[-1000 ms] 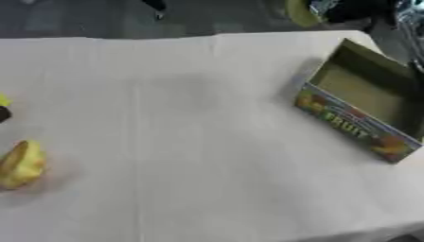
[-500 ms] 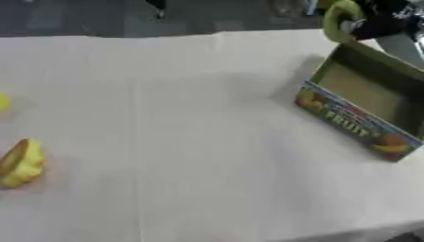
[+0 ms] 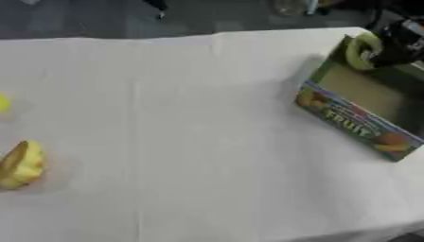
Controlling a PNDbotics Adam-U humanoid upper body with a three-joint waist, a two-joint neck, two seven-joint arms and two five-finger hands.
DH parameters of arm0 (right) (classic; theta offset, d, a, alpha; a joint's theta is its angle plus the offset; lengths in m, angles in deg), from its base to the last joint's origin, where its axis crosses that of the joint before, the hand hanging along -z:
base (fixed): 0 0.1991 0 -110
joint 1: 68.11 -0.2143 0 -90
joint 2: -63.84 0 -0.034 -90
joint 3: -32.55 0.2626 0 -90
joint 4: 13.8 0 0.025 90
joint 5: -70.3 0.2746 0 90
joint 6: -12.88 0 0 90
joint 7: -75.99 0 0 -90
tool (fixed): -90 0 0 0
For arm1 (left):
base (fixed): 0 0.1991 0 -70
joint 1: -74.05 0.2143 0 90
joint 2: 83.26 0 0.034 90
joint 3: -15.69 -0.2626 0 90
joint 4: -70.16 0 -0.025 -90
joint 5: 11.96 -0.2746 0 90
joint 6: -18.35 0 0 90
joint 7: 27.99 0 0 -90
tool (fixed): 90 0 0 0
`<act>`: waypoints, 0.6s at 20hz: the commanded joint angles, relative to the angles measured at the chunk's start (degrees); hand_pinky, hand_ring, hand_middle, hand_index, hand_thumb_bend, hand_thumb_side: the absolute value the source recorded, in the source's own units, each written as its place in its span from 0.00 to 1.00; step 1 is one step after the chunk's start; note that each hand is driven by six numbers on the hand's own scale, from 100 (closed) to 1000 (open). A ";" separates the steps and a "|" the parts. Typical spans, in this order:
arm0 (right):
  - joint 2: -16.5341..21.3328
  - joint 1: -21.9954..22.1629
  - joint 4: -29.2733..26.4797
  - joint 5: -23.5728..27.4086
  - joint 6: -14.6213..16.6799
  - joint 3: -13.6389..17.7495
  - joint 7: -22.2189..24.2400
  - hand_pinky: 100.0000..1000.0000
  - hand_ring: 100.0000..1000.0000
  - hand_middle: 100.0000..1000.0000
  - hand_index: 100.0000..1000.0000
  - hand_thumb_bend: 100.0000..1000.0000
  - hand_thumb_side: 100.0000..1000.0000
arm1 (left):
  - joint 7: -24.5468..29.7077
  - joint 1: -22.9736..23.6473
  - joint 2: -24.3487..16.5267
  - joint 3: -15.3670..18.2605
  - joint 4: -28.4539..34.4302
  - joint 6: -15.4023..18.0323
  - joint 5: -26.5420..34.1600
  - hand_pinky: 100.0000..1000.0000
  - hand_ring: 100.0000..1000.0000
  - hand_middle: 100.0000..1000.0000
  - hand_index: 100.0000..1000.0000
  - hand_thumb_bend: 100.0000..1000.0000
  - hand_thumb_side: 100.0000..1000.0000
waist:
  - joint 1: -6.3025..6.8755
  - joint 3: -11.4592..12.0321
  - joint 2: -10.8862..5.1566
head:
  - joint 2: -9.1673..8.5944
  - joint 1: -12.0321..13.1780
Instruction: Pick up the objects with one hand, pass them to the other hand, and then place them into the box on the other side of the table.
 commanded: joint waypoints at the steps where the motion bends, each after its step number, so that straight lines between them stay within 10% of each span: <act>1: 1.87 -0.46 1.40 -0.36 -0.22 1.16 -0.75 0.61 0.62 0.28 0.46 0.00 0.00 | -2.16 -0.08 -2.28 1.30 0.95 -1.45 -0.69 0.65 0.60 0.56 0.75 1.00 0.75 | 0.79 0.07 0.05 | -1.30 -0.05; 9: 1.02 -1.49 7.56 -3.04 -0.50 0.63 0.35 0.64 0.66 0.35 0.51 0.00 0.00 | -2.75 0.17 -1.89 1.66 0.95 -1.86 -1.81 0.64 0.60 0.55 0.75 1.00 0.74 | 0.97 0.33 0.16 | -1.78 0.26; 12: 0.47 -2.26 9.22 -3.51 0.63 -0.19 3.56 0.68 0.75 0.50 0.67 0.06 0.16 | -4.27 0.11 -1.73 1.91 0.95 -3.10 -1.57 0.62 0.58 0.53 0.74 1.00 0.71 | 0.98 0.32 0.18 | -1.46 0.39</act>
